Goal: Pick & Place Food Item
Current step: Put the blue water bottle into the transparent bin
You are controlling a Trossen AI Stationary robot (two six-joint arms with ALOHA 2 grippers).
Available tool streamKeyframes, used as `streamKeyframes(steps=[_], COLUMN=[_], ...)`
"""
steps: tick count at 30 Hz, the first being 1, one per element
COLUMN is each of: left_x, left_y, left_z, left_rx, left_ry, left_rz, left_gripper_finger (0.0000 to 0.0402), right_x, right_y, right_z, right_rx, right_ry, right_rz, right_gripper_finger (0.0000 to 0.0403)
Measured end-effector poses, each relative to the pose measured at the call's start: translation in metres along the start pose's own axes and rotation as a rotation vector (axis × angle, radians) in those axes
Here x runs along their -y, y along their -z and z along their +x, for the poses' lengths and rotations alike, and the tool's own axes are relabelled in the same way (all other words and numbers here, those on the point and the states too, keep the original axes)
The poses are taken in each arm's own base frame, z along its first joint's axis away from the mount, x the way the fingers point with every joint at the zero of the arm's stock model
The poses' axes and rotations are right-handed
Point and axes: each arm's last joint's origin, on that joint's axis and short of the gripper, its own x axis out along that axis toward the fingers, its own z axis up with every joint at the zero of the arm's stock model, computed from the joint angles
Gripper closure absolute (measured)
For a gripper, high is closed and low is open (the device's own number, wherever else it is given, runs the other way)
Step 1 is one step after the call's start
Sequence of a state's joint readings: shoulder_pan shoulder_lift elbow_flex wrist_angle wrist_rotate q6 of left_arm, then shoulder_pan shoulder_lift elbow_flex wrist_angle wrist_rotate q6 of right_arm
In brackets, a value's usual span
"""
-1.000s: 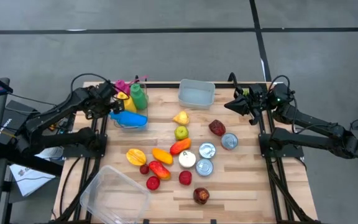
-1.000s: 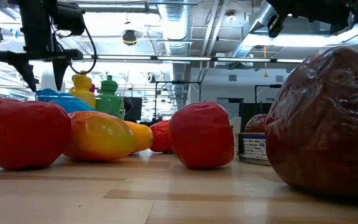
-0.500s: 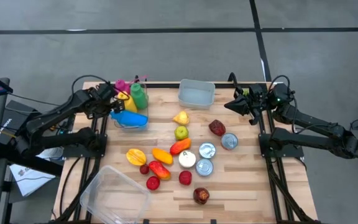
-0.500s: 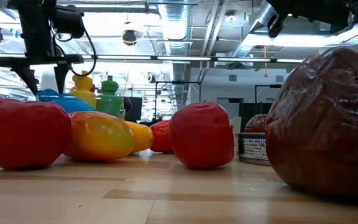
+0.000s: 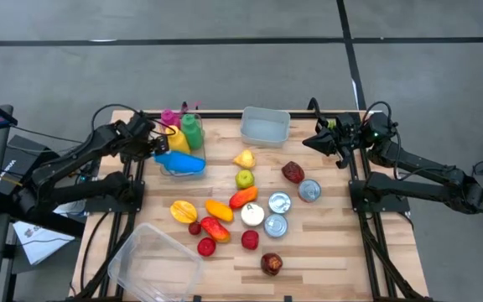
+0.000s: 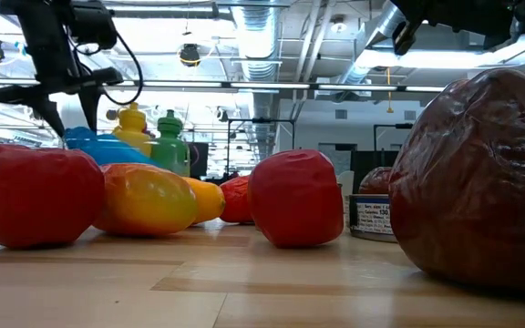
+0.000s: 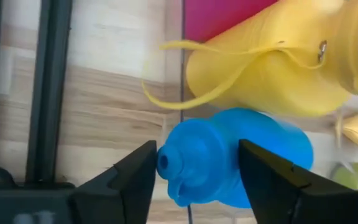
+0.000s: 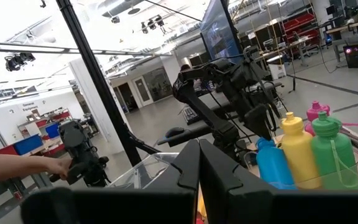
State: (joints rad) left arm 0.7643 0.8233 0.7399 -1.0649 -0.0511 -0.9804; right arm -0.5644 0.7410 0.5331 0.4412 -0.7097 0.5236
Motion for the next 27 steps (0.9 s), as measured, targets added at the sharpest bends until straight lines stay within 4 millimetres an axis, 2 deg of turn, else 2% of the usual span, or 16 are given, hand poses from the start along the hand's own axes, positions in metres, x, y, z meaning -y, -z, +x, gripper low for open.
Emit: streamKeyframes(steps=[5, 13, 27], left_x=[0.001, 0.013, 0.04], left_y=[0.0, -0.005, -0.011], left_z=[-0.002, -0.003, -0.013], left_rx=[-0.001, -0.019, -0.058], left_ry=[0.038, 0.208, 0.567], left_rz=[-0.003, -0.018, 0.004], left_gripper_finger=[0.0233, 0.024, 0.035], right_x=[0.0, 0.0, 0.0], right_y=[0.0, 0.0, 0.0], right_z=[0.0, 0.0, 0.0], right_rx=[0.0, 0.0, 0.0], right_ry=[0.0, 0.0, 0.0], right_rz=[0.0, 0.0, 0.0], right_gripper_finger=[0.0401, 0.0401, 0.0401])
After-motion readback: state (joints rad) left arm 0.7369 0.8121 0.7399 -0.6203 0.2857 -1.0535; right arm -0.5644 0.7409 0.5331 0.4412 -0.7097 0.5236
